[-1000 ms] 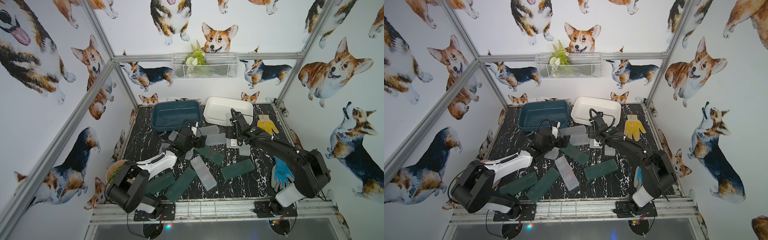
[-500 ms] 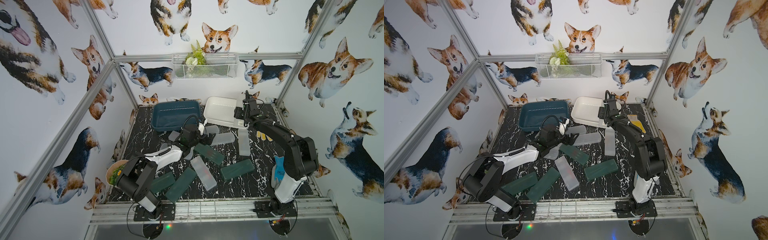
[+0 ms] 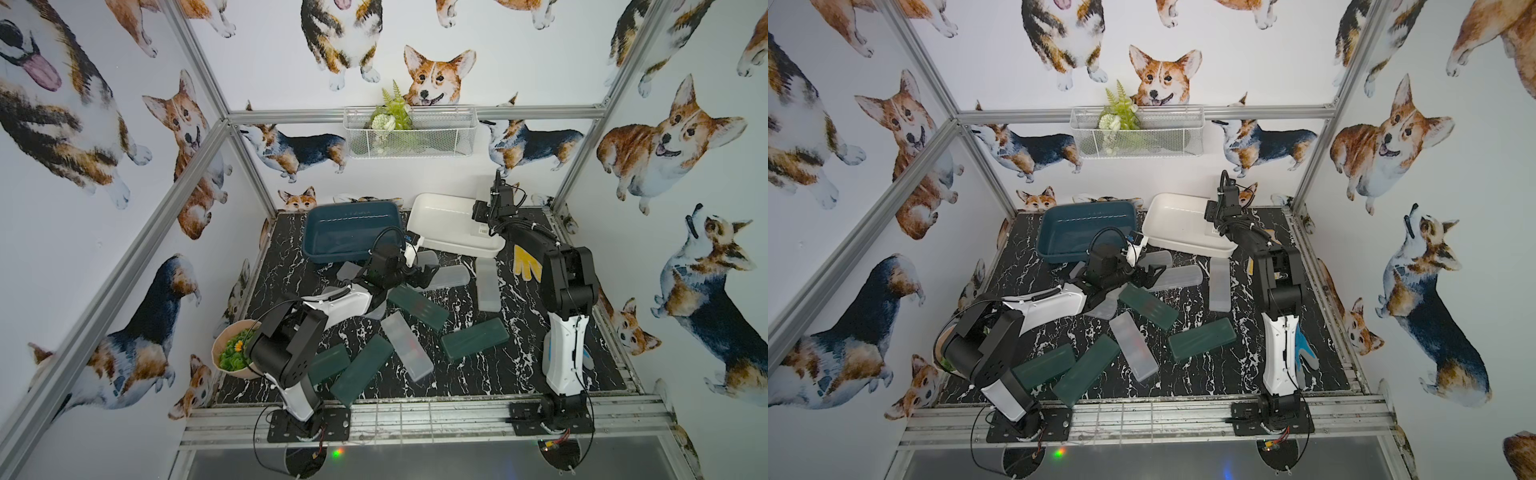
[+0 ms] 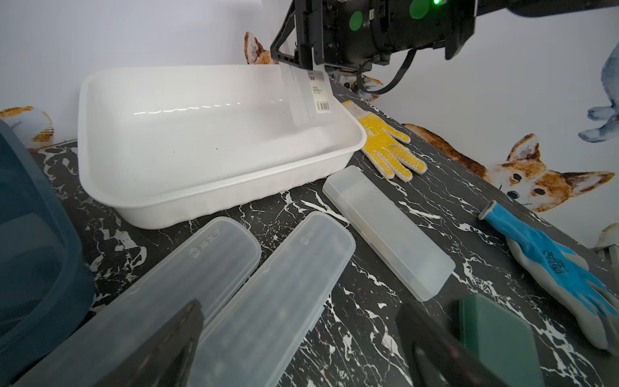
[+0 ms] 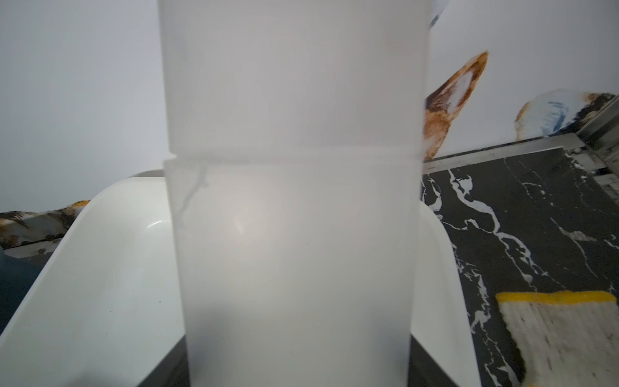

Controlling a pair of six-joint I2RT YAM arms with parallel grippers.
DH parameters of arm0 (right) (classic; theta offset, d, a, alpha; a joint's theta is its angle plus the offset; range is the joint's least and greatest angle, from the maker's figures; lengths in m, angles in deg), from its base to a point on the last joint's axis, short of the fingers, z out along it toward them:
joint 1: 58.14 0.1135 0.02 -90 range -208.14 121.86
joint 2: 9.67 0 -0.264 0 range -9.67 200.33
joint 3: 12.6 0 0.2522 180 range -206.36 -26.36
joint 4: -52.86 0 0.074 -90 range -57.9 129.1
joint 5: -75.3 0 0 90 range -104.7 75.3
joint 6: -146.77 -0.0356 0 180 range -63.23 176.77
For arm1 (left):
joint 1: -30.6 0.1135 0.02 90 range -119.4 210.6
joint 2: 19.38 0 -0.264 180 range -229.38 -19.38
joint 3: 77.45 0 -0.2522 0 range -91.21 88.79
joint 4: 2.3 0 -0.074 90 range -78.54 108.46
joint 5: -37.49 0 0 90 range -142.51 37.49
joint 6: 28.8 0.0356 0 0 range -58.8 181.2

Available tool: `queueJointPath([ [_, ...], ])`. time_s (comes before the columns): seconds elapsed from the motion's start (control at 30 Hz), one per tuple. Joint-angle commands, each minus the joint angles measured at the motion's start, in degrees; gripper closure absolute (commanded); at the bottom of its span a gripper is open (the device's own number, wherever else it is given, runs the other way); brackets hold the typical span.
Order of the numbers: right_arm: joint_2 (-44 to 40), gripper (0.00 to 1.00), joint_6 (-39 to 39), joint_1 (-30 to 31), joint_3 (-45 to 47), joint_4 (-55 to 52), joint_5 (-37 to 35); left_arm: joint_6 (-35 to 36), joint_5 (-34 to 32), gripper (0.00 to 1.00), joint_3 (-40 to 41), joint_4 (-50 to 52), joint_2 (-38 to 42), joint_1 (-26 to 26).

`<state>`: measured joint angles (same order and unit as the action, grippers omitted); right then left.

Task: Place the pencil cases by color into the storage box
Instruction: Place the pencil case at the storage box.

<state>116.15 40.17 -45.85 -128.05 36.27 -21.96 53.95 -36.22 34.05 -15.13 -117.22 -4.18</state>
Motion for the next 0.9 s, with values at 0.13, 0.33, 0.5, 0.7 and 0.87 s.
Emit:
queueJointPath([
  [0.13, 5.8, 0.57, 1.3, 0.2, -8.3, -8.7, 1.6, -1.2, -0.8, 0.07, 1.2, -2.8, -0.8, 0.1],
  [0.33, 8.6, 0.57, 1.7, 0.2, -12.8, -17.2, -1.4, -2.9, -0.6, 0.08, 2.7, -4.6, -1.2, 0.1],
  [0.5, 10.6, 0.56, 1.1, 0.1, -16.2, -23.5, -2.3, -3.6, 0.1, 0.07, 3.3, -5.1, -1.1, 0.1],
  [0.7, 13.9, 0.57, 0.3, -0.5, -21.9, -31.3, -1.8, -3.7, 0.5, 0.07, 4.5, -6.7, -0.4, 0.0],
  [0.87, 14.7, 0.56, -0.1, -1.2, -22.6, -33.5, -1.4, -3.6, 0.4, 0.08, 4.9, -7.1, 0.5, -0.1],
])
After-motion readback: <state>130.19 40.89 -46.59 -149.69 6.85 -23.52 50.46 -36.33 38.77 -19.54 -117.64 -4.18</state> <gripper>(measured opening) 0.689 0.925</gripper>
